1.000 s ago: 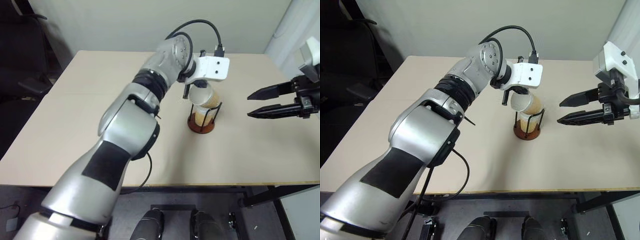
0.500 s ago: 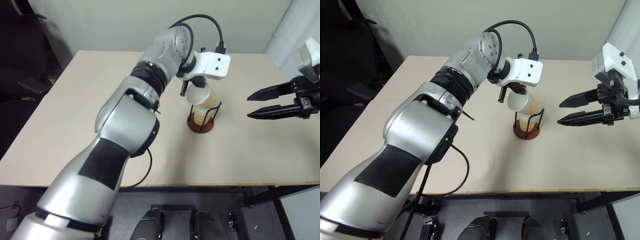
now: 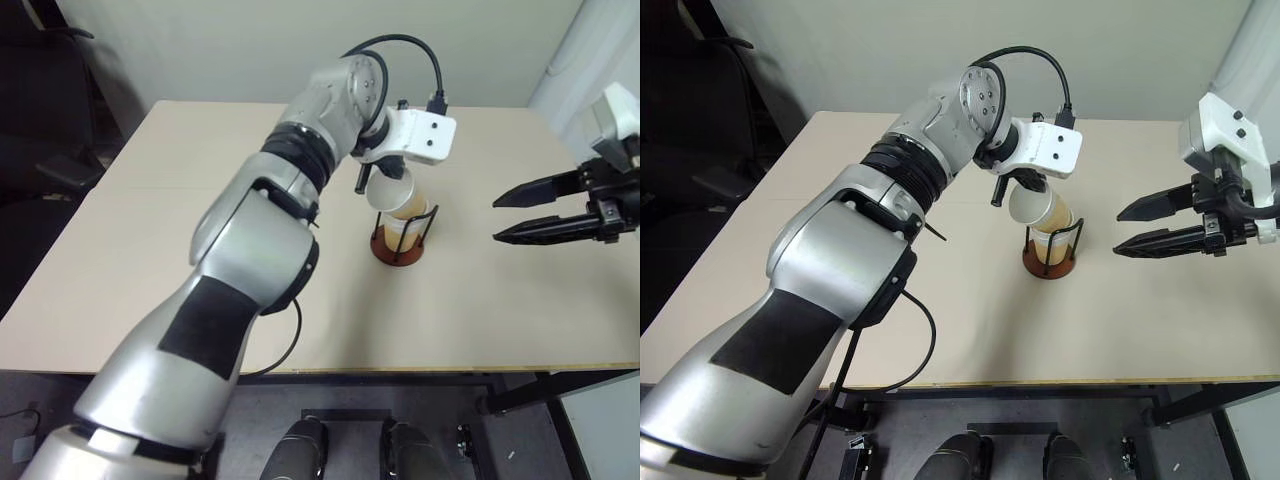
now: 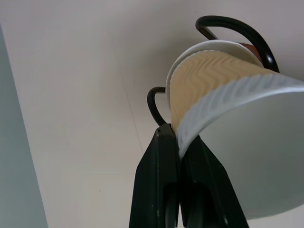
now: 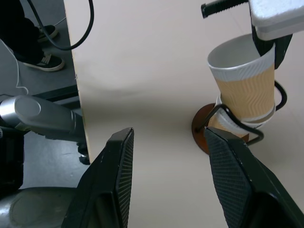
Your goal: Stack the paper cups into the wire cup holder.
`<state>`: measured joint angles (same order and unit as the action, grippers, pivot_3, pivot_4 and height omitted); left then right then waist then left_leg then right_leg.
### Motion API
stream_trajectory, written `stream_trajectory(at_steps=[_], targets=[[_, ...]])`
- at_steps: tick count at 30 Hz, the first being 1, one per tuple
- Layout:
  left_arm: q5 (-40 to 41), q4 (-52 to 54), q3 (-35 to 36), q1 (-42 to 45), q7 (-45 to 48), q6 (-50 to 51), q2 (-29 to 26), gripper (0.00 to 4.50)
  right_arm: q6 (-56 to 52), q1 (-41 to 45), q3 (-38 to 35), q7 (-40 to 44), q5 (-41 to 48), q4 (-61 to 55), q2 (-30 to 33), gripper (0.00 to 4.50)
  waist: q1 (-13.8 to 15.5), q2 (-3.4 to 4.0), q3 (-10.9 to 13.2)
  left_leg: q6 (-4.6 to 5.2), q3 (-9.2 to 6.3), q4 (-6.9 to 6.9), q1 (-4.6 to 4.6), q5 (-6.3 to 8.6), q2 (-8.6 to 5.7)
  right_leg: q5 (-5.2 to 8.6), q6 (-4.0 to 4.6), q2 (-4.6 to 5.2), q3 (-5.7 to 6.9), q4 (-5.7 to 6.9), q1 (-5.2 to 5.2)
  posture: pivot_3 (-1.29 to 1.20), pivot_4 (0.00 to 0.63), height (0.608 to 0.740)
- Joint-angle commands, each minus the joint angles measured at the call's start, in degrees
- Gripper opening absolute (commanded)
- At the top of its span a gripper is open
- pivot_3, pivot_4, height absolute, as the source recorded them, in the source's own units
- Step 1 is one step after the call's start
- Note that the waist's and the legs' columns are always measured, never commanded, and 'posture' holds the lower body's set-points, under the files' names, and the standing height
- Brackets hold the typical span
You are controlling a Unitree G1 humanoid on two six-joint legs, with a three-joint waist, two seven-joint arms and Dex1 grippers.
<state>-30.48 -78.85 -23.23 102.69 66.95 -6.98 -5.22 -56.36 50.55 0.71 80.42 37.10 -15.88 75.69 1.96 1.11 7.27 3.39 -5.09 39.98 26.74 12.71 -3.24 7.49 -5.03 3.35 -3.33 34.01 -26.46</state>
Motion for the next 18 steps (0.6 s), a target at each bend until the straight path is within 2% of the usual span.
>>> stream_trajectory(at_steps=[1,4,7,16,18], targets=[[-0.73,0.20,-0.64,0.46,-0.25,-0.63,0.46,0.06,-0.40,0.02,-2.26,0.13,1.13,-1.10,1.36,2.33,0.00,0.00,0.00,0.00,0.00,0.00,0.00,0.00,0.00,0.00,0.00,0.00,0.00,0.00,0.00,0.00,0.150,0.740],[-1.02,0.24,-0.91,0.31,-0.20,-1.16,0.59,0.06,-0.86,-1.01,-2.70,-0.07,1.71,-1.68,1.51,2.33,0.00,0.00,0.00,0.00,0.00,0.00,0.00,0.00,0.00,0.00,-0.01,0.00,-0.01,-0.01,0.00,0.00,0.150,0.740],[-1.04,0.21,-0.68,0.53,-0.56,-0.97,0.65,0.64,-0.95,-1.35,-2.87,-0.35,2.10,-1.83,1.65,2.33,0.00,0.00,0.00,0.00,0.00,0.00,0.00,0.00,0.00,0.01,-0.02,0.00,-0.01,0.00,0.00,0.00,0.150,0.740],[-1.04,0.25,-0.50,0.83,-2.29,-1.65,0.64,3.90,-0.92,-1.86,-3.00,-0.47,2.48,-1.81,2.07,2.33,0.00,0.00,0.00,0.00,0.00,0.00,0.00,0.00,0.00,0.02,-0.03,0.00,-0.01,0.00,0.00,0.00,0.150,0.740],[-0.95,0.22,-0.38,0.81,-2.47,-1.65,0.46,4.13,-0.66,-1.99,-2.98,-0.39,2.40,-1.62,2.24,2.33,0.00,0.00,0.00,0.01,0.00,0.00,0.00,0.00,0.00,0.02,-0.03,0.00,-0.01,0.00,0.00,0.00,0.150,0.740]])
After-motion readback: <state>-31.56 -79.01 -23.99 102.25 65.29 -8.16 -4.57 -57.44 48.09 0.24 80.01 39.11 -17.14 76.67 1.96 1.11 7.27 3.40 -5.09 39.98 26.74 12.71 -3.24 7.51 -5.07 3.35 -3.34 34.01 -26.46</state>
